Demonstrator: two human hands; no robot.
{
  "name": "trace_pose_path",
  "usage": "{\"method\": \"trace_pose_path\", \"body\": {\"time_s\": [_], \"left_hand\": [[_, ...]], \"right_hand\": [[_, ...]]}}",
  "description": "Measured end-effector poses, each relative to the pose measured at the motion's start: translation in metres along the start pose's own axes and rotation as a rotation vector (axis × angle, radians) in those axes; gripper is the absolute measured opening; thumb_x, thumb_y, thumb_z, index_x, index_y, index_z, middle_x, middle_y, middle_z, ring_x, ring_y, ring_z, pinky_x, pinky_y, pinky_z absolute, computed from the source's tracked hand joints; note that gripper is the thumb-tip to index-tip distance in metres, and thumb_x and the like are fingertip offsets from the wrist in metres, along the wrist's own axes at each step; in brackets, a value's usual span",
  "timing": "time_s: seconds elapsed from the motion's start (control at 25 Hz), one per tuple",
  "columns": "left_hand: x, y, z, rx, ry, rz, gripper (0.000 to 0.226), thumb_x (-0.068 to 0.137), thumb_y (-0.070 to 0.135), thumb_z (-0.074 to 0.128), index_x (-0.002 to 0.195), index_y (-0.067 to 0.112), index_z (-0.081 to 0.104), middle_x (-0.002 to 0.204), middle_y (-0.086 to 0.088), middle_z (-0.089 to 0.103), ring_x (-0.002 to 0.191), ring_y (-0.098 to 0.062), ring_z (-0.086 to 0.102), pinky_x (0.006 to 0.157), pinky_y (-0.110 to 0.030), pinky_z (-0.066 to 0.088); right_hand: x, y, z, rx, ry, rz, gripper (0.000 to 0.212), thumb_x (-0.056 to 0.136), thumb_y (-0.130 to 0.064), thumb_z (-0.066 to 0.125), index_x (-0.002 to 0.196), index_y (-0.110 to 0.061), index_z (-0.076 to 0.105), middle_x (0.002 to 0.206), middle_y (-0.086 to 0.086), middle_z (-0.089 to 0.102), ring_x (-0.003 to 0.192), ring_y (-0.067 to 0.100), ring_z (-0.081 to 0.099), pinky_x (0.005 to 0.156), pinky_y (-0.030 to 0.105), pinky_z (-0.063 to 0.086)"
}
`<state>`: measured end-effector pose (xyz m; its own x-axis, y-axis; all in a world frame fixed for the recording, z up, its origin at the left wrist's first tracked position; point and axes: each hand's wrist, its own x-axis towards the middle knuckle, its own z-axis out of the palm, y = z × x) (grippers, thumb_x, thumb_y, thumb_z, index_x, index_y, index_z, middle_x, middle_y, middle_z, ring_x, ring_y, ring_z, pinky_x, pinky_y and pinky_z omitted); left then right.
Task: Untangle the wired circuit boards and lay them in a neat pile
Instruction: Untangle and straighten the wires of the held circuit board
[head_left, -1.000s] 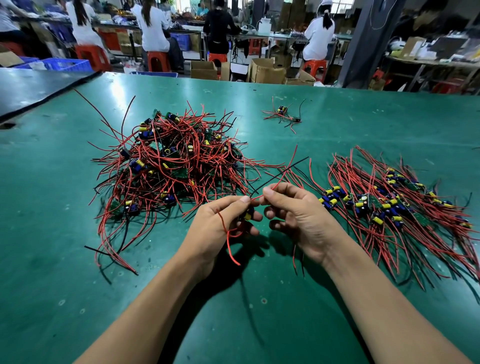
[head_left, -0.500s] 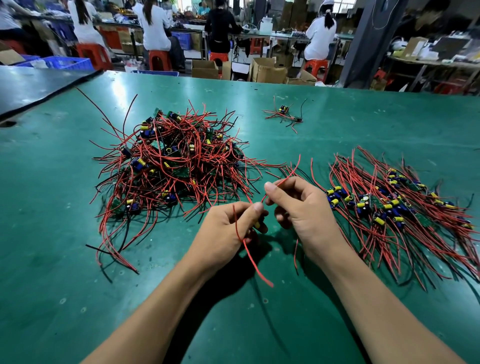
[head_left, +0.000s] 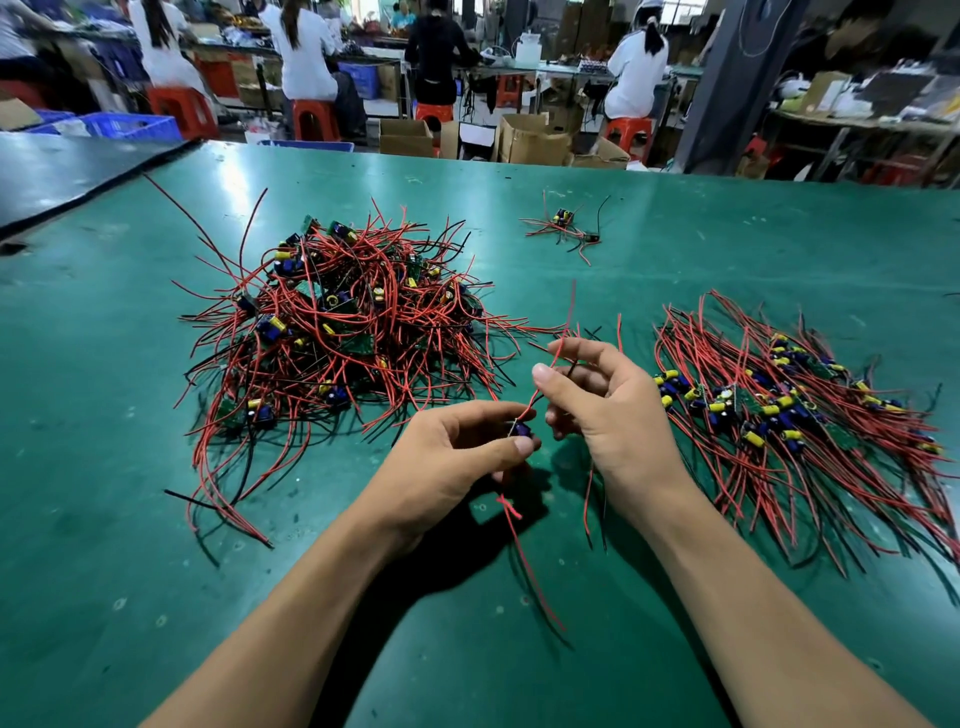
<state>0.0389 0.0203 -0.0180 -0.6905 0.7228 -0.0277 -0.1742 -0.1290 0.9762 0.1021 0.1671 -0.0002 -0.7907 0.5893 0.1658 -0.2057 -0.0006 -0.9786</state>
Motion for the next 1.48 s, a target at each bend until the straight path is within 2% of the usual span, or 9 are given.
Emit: {"method": "trace_pose_path", "body": {"time_s": [0.24,0.4,0.56,0.68,0.8,0.96,1.16,1.32,1.48], "left_hand": [[-0.001,0.004,-0.001,-0.079,-0.037,-0.028,0.023,0.090,0.003,0.060,0.113,0.000,0.064,0.101,-0.017,0.075,0.075,-0.026,0.073,0.069,-0.029,0.057],[0.002,0.008,-0.001,-0.212,-0.023,-0.081,0.018,0.095,-0.001,0.049,0.110,-0.005,0.056,0.092,-0.021,0.074,0.066,-0.028,0.072,0.060,-0.034,0.060],[0.005,0.006,-0.002,-0.191,-0.049,-0.090,0.018,0.085,0.003,0.056,0.101,0.002,0.063,0.091,-0.021,0.074,0.066,-0.030,0.072,0.059,-0.030,0.058],[0.005,0.006,-0.003,-0.168,-0.070,-0.088,0.017,0.072,0.009,0.062,0.086,0.008,0.072,0.082,-0.015,0.074,0.063,-0.027,0.072,0.059,-0.026,0.057],[0.006,0.004,-0.004,-0.148,-0.052,-0.080,0.010,0.070,0.013,0.066,0.074,0.015,0.075,0.076,-0.007,0.072,0.061,-0.021,0.071,0.061,-0.023,0.058],[0.003,0.003,-0.002,-0.140,-0.018,-0.080,0.010,0.080,0.014,0.067,0.084,0.009,0.075,0.082,-0.017,0.073,0.062,-0.029,0.071,0.064,-0.031,0.059],[0.002,0.004,0.004,-0.033,0.038,-0.076,0.023,0.093,0.003,0.056,0.085,0.007,0.077,0.070,-0.015,0.069,0.054,-0.023,0.064,0.056,-0.030,0.056],[-0.001,0.001,0.006,0.088,0.020,-0.012,0.019,0.095,0.009,0.058,0.089,0.006,0.075,0.075,-0.015,0.071,0.058,-0.025,0.063,0.062,-0.034,0.047],[0.001,0.002,0.001,0.034,-0.019,-0.037,0.019,0.091,0.008,0.062,0.084,0.014,0.080,0.080,-0.010,0.075,0.062,-0.022,0.071,0.059,-0.026,0.054]], "right_hand": [[0.001,0.000,0.001,0.096,0.025,0.027,0.042,0.085,-0.008,0.077,0.117,-0.017,0.051,0.076,-0.004,0.071,0.056,0.011,0.061,0.055,0.022,0.051],[0.002,-0.004,0.001,0.227,0.035,0.064,0.043,0.078,-0.014,0.078,0.103,-0.018,0.044,0.093,0.007,0.075,0.056,0.011,0.061,0.053,0.022,0.050],[-0.005,-0.002,0.003,0.158,-0.105,0.291,0.043,0.063,-0.034,0.084,0.094,-0.017,0.060,0.085,0.007,0.068,0.055,0.008,0.061,0.049,0.024,0.052],[-0.011,0.002,0.007,0.113,-0.255,0.362,0.039,0.072,-0.040,0.080,0.099,-0.014,0.073,0.082,0.007,0.069,0.060,0.014,0.061,0.047,0.024,0.050],[-0.013,0.000,0.009,0.084,-0.257,0.325,0.027,0.078,-0.037,0.077,0.095,-0.015,0.078,0.087,0.008,0.073,0.066,0.015,0.066,0.045,0.021,0.047],[-0.013,0.000,0.010,0.055,-0.274,0.321,0.016,0.093,-0.029,0.069,0.093,-0.017,0.078,0.082,0.006,0.072,0.061,0.010,0.064,0.045,0.020,0.048],[-0.011,-0.003,0.008,0.069,-0.302,0.308,0.029,0.090,-0.042,0.064,0.092,-0.018,0.080,0.073,0.005,0.070,0.049,0.010,0.058,0.046,0.025,0.052],[-0.010,-0.005,0.004,0.032,-0.372,0.302,0.032,0.089,-0.043,0.062,0.098,-0.018,0.080,0.082,0.003,0.074,0.062,0.011,0.066,0.052,0.024,0.054],[-0.011,-0.005,0.003,0.008,-0.452,0.337,0.031,0.089,-0.042,0.061,0.103,-0.021,0.079,0.095,0.004,0.075,0.070,0.010,0.065,0.051,0.020,0.050]]}}
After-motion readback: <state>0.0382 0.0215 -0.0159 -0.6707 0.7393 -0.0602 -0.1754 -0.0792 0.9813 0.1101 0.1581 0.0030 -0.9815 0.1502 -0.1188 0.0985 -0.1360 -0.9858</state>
